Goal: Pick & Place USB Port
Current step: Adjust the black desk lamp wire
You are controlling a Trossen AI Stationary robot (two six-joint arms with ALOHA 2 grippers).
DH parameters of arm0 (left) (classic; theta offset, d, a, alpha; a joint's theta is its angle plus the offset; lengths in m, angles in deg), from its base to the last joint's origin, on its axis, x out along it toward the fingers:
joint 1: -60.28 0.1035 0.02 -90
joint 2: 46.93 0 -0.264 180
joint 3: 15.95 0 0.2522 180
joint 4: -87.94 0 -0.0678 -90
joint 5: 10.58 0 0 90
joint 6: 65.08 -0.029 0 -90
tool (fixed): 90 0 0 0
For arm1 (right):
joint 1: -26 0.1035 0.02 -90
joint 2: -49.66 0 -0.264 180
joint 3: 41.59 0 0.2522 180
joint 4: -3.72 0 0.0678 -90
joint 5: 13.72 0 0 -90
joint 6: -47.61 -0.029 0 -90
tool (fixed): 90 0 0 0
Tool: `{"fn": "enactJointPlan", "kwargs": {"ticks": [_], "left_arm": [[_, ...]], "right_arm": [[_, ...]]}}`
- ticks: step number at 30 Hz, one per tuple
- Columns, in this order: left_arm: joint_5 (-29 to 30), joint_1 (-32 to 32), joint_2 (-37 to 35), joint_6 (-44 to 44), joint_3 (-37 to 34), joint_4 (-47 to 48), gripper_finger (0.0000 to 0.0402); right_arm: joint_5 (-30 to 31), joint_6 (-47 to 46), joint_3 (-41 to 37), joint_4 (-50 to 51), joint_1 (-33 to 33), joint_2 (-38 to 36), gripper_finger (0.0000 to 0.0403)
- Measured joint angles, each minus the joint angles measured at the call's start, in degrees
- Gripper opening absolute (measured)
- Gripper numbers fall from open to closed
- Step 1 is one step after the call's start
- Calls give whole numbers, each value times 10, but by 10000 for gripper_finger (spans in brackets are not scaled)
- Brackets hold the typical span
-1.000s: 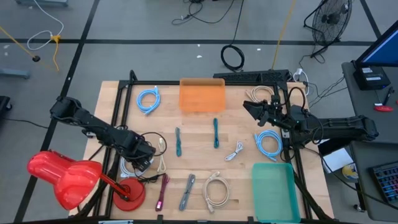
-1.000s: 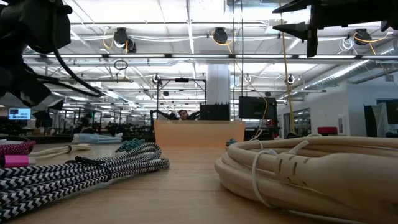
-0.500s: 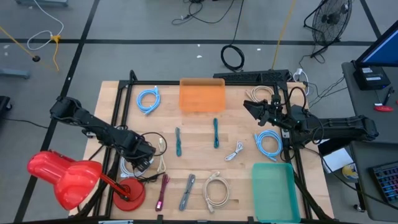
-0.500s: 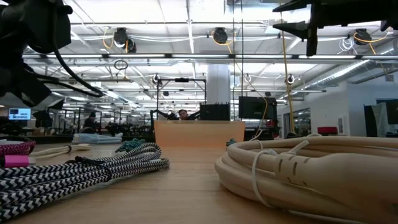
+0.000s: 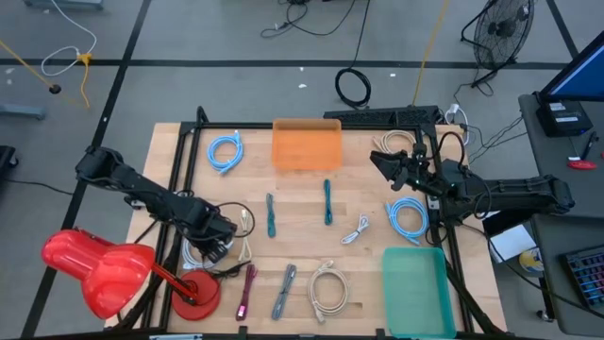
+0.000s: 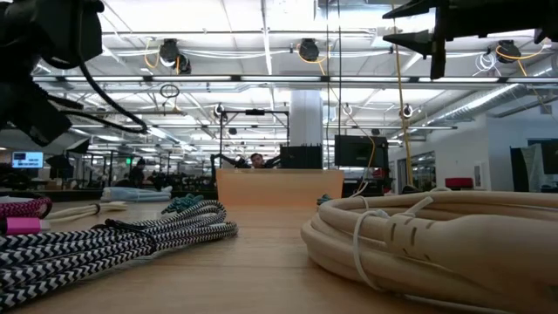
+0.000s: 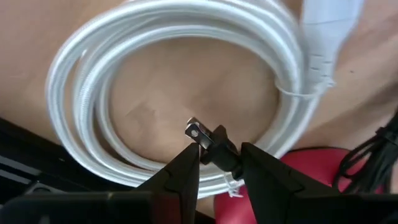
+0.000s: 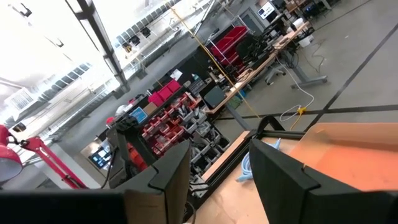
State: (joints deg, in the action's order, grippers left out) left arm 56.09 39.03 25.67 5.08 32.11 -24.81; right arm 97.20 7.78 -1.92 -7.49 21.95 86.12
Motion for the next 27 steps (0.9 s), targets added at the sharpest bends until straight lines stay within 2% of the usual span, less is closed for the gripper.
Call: {"fn": "enactJointPlan", "kwargs": {"ticks": [9, 22, 27], "left_arm": [[7, 1, 0, -25, 37, 3, 119], [4, 1, 0, -42, 46, -11, 119], [28, 1, 0, -16, 46, 36, 120]], "right_arm": [[0, 0, -2, 4, -1, 0, 155], [0, -24, -16, 4, -1, 0, 155], [0, -27, -16, 4, -1, 0, 155]]}}
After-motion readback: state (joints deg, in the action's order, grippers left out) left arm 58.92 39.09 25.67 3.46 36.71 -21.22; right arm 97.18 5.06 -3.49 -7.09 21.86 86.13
